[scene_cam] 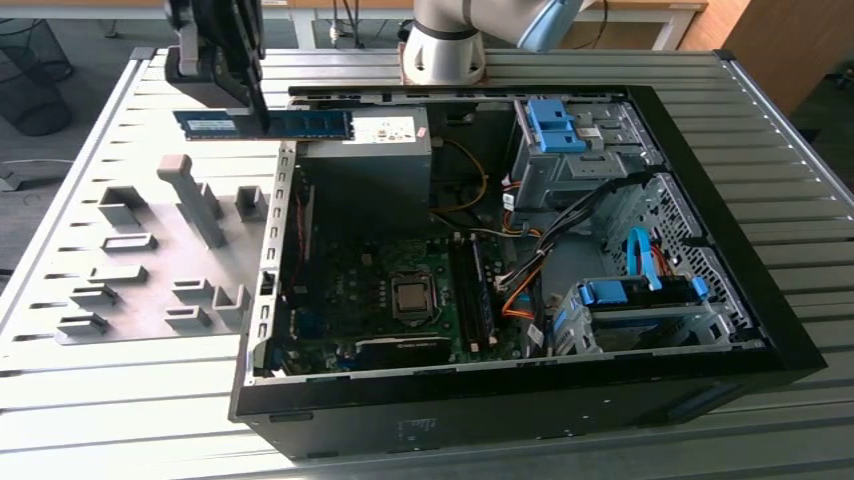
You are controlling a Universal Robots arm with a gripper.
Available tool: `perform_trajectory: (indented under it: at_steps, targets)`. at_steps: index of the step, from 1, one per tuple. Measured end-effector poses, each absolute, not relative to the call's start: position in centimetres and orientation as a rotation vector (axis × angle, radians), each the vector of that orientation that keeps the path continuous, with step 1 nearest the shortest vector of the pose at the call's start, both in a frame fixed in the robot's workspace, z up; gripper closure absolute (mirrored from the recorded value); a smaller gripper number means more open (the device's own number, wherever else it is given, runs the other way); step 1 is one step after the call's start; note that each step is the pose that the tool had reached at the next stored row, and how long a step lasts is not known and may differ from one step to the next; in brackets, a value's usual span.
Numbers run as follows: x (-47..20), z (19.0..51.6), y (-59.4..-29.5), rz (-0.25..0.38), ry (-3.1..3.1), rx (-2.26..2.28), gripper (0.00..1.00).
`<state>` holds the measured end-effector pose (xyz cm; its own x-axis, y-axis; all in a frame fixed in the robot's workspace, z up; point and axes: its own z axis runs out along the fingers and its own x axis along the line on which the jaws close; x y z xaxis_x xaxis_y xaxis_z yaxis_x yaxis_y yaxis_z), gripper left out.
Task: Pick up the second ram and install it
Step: 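Pick up the second ram and move it above second insertion slot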
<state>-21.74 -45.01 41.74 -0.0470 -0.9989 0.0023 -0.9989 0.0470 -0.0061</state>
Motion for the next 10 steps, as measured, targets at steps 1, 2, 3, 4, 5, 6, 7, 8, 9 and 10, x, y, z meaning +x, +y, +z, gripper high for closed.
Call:
perform_trajectory:
  at_steps: [1,2,3,4,5,6,7,8,9,10]
  targets:
    - [-21.6,41.7,-45.0,-0.009,2.271,-2.167,0.86]
    - [-21.4,41.7,-45.0,-0.009,2.271,-2.167,0.86]
    - [-21.3,41.7,-45.0,-0.009,2.271,-2.167,0.86]
    - [-21.1,41.7,-45.0,-0.009,2.271,-2.167,0.86]
    - [-21.0,41.7,-45.0,-0.009,2.271,-2.167,0.86]
    - [-20.9,41.7,-45.0,-0.009,2.271,-2.167,0.86]
    - [-20.7,41.7,-45.0,-0.009,2.271,-2.167,0.86]
    - [-20.6,41.7,-45.0,-0.009,2.271,-2.167,0.86]
    - [-20.5,41.7,-45.0,-0.009,2.271,-2.167,0.86]
    - [-20.3,41.7,-45.0,-0.009,2.271,-2.167,0.86]
